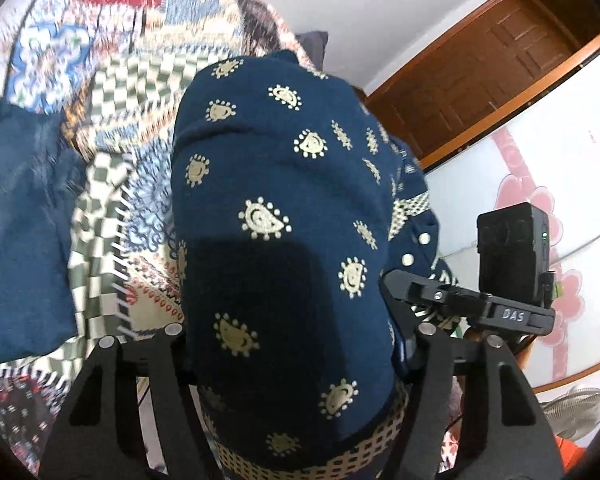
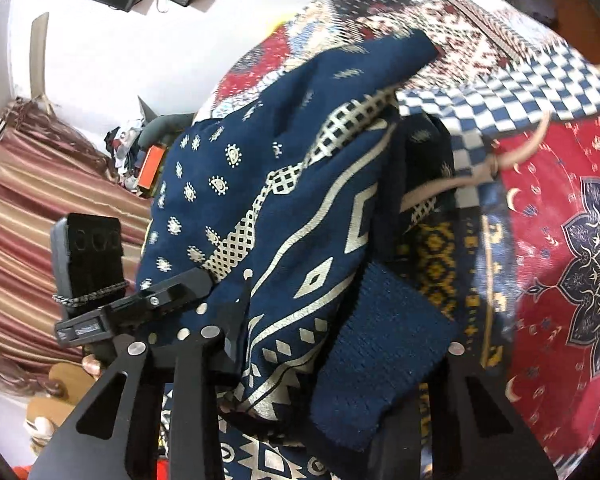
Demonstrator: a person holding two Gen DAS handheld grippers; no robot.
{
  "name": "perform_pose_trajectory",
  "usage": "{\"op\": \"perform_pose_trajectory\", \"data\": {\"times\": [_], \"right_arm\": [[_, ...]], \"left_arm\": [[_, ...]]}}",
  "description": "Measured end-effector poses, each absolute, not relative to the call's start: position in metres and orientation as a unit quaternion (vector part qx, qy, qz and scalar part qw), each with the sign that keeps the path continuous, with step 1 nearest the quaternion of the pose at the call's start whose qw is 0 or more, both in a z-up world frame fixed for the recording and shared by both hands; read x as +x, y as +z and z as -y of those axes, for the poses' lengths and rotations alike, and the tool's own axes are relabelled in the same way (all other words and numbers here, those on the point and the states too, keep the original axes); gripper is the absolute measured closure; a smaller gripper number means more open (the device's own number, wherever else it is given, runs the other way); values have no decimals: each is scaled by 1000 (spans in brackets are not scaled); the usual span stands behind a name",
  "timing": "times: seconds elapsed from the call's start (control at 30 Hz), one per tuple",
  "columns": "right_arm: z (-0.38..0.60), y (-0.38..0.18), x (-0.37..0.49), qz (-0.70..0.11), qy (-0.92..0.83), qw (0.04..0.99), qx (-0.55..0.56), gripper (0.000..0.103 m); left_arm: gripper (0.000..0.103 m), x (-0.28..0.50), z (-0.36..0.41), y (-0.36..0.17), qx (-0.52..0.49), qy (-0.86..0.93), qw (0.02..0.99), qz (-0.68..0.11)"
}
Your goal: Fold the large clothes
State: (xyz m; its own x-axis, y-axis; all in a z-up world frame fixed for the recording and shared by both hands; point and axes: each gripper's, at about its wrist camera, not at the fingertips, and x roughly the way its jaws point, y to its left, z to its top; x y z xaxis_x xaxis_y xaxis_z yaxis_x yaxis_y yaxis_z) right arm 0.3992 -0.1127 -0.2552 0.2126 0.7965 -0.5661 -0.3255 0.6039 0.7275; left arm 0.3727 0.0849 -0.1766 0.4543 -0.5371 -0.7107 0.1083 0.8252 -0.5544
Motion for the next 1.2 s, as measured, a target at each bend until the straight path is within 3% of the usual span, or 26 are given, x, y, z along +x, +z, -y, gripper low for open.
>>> {"op": "perform_pose_trajectory", "data": {"times": [0.37, 0.6, 0.83, 1.2], "right_arm": [[34, -151, 375, -425, 434, 770, 194, 71], [-10, -135, 383, -416, 469, 765, 151, 71], [-85, -167, 419, -453, 465, 749, 133, 71], [-153, -287, 482, -564, 412, 704, 132, 71]], "left_arm": [[38, 327, -163, -78, -226, -181, 873, -392], [38, 318, -227, -59, -228, -144, 889, -369], [38, 335, -298, -102, -266, -97, 878, -386], [35, 393, -370, -247, -331, -60, 810, -480]]}}
